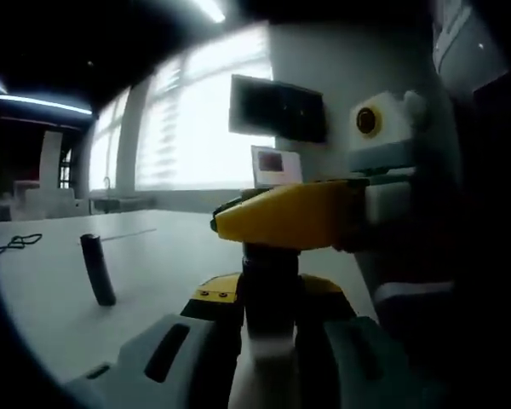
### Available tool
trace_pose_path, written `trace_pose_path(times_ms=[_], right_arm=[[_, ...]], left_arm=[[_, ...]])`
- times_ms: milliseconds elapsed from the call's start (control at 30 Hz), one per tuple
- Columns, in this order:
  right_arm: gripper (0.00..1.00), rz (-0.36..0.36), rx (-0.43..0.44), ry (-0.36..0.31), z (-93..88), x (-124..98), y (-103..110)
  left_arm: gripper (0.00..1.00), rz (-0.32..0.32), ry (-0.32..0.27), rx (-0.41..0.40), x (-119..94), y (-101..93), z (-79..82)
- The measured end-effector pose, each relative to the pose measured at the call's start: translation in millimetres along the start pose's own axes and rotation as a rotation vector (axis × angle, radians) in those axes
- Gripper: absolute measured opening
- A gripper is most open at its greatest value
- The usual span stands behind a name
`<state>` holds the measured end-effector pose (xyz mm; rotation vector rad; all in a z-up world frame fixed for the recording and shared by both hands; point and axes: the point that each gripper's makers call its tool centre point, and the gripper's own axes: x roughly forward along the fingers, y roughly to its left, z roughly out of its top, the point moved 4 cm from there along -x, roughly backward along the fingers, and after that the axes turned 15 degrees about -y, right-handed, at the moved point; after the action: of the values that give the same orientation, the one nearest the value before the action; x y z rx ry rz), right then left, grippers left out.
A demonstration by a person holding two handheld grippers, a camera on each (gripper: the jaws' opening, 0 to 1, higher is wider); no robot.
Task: Pick up cosmetic bottle twist off cap place on table pick up cap screw tight cap place on table
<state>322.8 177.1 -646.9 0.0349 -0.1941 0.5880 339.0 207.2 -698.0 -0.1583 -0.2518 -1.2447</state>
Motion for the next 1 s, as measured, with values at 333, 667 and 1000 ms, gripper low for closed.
trace_pose_path(times_ms=[333,667,1000], right_arm=[[0.16,0.13,0.024,-0.01,0.4,-2.1,4.2],[0.16,0.388,0.108,-0.024,-0.1,-2.7,2.5],[0.16,0.583,0.146,0.0,-0.8,1.6,1.0]], left_arm=[[0.13,-0.066,-0.005,-0.006,-5.1,-5.8,2.6],[0.13,-0.08,-0.015,-0.027,-6.0,-10.7,3.5],[0.13,-0.077,-0.016,-0.028,-5.9,-10.1,3.8]])
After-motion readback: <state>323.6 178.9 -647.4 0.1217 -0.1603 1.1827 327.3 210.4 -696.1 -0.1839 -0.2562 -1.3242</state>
